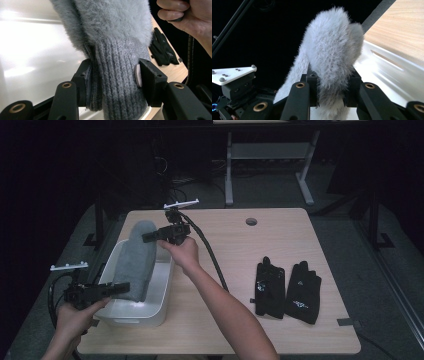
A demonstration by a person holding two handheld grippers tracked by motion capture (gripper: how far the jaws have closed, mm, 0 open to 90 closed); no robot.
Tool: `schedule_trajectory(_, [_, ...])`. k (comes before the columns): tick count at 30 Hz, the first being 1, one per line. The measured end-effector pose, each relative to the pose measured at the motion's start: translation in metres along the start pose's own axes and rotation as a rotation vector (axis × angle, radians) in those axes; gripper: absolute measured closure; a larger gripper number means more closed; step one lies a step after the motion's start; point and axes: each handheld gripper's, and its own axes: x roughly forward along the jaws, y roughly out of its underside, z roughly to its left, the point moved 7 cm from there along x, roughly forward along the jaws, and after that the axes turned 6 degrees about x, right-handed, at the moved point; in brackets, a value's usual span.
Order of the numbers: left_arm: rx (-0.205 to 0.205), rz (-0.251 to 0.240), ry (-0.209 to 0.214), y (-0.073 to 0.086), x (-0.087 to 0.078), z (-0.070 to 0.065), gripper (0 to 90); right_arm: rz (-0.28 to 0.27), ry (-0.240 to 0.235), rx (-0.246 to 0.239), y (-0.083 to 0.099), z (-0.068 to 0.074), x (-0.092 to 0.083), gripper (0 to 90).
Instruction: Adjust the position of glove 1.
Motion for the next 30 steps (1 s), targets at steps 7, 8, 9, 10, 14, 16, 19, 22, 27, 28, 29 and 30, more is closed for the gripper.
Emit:
schedule_trajectory(7, [-0.017,0.018,-0.015,0.009,0.002,0.007,48.1,0.026,0.009,0.003,0.006,-0.007,0.013,71.4])
schedule_trajectory(8, [-0.016,0.026,-0.018,0.011,0.002,0.009,48.0,0.027,0.008,0.004,0.007,-0.008,0.014,71.3])
schedule_trajectory(9, [-0.021,0.027,-0.018,0.012,0.003,0.009,47.9,0.03,0.01,0.008,0.007,-0.008,0.016,71.3])
schedule_trajectory(10, [-0.023,0.033,-0.02,0.014,0.003,0.01,47.8,0.034,0.01,0.008,0.008,-0.009,0.018,71.4])
schedule_trajectory(14, [-0.034,0.051,-0.024,0.02,0.005,0.013,47.2,0.052,0.018,0.012,0.013,-0.013,0.024,71.3])
schedule_trajectory(16, [-0.036,0.073,-0.024,0.023,0.006,0.014,46.7,0.064,0.023,0.014,0.016,-0.015,0.027,71.3])
schedule_trajectory(19, [-0.042,0.104,-0.023,0.028,0.008,0.015,46.2,0.083,0.028,0.014,0.021,-0.019,0.032,71.1])
schedule_trajectory(22, [-0.048,0.125,-0.032,0.031,0.01,0.017,45.8,0.098,0.037,0.014,0.025,-0.023,0.035,71.0])
schedule_trajectory(27, [-0.039,0.156,-0.05,0.035,0.012,0.02,45.1,0.116,0.045,0.018,0.031,-0.028,0.041,70.9])
schedule_trajectory(28, [-0.043,0.165,-0.055,0.035,0.012,0.019,44.7,0.119,0.047,0.015,0.032,-0.028,0.042,70.9])
schedule_trajectory(29, [-0.042,0.168,-0.057,0.035,0.013,0.019,44.2,0.121,0.05,0.016,0.032,-0.029,0.043,70.9])
schedule_trajectory(30, [-0.041,0.174,-0.061,0.035,0.013,0.019,44.0,0.123,0.051,0.015,0.032,-0.03,0.043,70.9])
